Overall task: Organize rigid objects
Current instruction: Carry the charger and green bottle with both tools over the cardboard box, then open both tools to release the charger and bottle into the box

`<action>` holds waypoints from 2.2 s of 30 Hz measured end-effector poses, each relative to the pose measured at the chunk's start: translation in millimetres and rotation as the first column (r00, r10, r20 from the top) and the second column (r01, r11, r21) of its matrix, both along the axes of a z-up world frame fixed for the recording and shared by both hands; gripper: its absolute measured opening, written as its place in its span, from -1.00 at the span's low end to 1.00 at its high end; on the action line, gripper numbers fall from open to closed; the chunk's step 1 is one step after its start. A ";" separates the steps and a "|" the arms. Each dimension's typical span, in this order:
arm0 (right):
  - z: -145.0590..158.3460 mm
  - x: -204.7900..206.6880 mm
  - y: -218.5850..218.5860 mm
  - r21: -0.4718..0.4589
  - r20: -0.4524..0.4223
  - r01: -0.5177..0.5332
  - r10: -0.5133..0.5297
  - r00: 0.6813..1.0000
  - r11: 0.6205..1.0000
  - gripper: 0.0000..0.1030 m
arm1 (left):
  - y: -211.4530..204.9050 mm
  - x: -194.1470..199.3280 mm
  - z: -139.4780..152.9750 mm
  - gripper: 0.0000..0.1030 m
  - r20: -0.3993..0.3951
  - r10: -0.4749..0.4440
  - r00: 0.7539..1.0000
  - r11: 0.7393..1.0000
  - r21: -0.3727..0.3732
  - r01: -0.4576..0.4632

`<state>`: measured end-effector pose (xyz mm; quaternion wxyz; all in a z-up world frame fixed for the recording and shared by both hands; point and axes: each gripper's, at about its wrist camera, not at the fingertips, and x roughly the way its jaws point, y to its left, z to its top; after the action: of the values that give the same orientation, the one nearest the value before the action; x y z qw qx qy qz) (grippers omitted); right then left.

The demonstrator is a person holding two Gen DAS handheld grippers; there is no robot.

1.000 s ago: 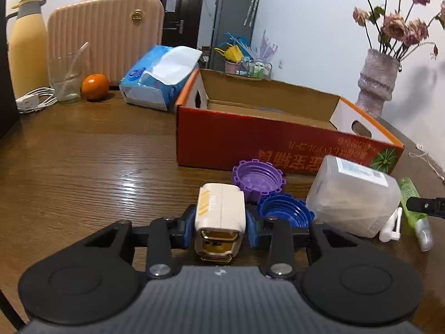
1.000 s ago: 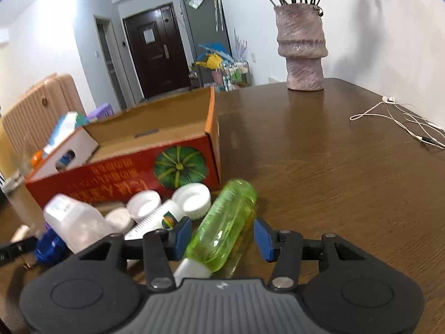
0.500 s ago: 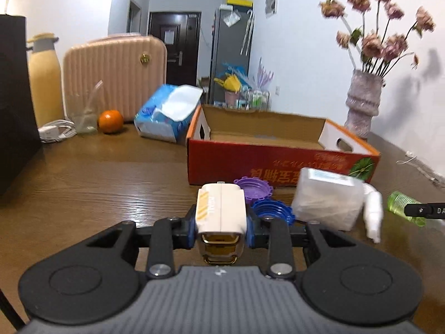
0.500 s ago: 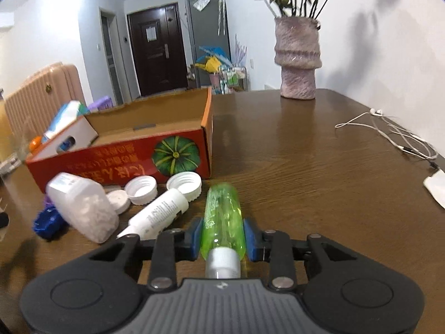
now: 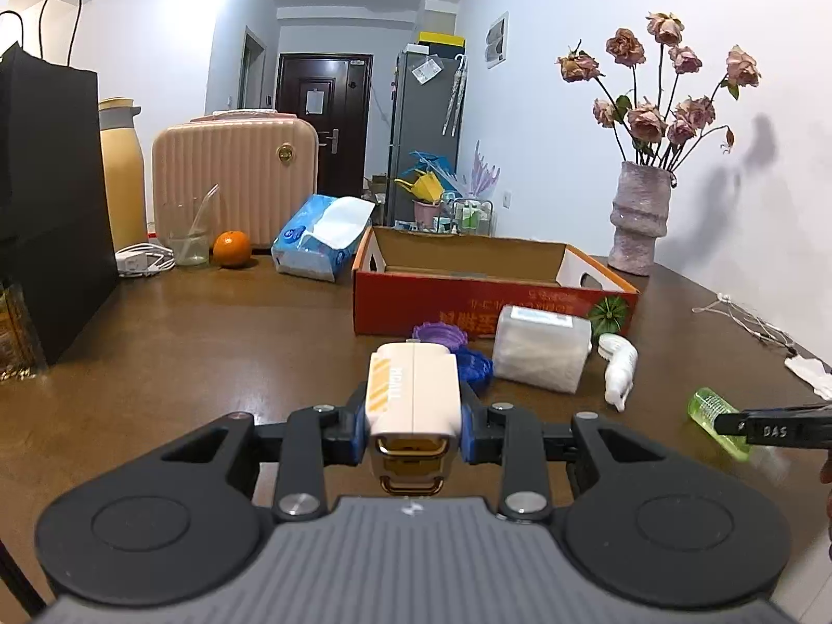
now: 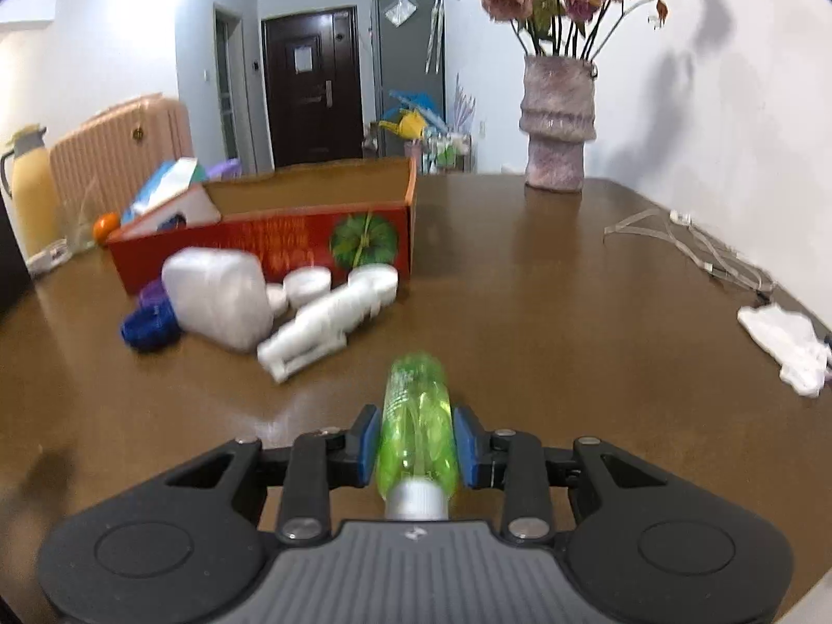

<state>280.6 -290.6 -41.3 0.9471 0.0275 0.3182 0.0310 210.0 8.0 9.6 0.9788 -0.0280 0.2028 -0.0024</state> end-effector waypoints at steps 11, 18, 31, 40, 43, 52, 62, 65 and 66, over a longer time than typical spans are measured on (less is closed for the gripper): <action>-8.5 18.2 6.6 -0.046 -0.002 -0.013 0.012 1.000 0.999 -0.41 | -0.6 -13.1 -5.4 -0.38 -0.008 0.005 1.000 1.000 -0.002 -0.005; -15.6 26.5 6.5 -0.020 -0.028 -0.024 0.023 0.999 1.000 -0.41 | 2.2 -22.1 -2.7 -0.38 0.004 0.013 1.000 1.000 0.006 -0.013; 14.7 11.6 4.5 0.033 0.061 -0.080 0.078 0.995 0.996 -0.41 | 2.9 18.8 16.2 -0.38 0.044 -0.039 0.998 0.999 0.031 0.038; 58.8 82.6 5.4 0.060 0.116 -0.136 0.128 0.985 0.989 -0.41 | 9.2 118.7 42.8 -0.38 0.060 -0.058 0.996 0.998 0.022 0.057; 73.0 122.7 10.8 0.068 0.118 -0.172 0.163 0.980 0.983 -0.41 | 13.1 174.8 49.2 -0.38 0.014 -0.089 0.996 0.996 0.003 0.089; 69.0 278.4 49.6 0.019 -0.036 -0.212 0.212 0.977 0.977 -0.41 | 5.7 355.0 29.9 -0.38 -0.233 -0.143 0.962 0.987 0.033 0.155; 24.1 394.2 94.6 -0.299 -0.210 -0.244 0.186 0.960 0.923 -0.41 | 5.1 459.8 -12.3 -0.38 -0.427 -0.048 0.903 0.990 0.100 0.100; 20.8 397.1 101.7 -0.366 -0.208 -0.264 0.198 0.958 0.893 -0.41 | 0.7 461.0 -12.8 -0.34 -0.431 -0.052 0.901 0.986 0.120 0.115; 18.2 396.5 103.6 -0.386 -0.211 -0.276 0.207 0.955 0.881 -0.41 | -0.7 462.1 -13.9 -0.29 -0.443 -0.046 0.895 0.985 0.131 0.115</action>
<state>677.0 -187.0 -23.1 0.8909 -0.2096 0.3951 0.0791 672.1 7.3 -4.3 0.9063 0.0562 0.4183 -0.0211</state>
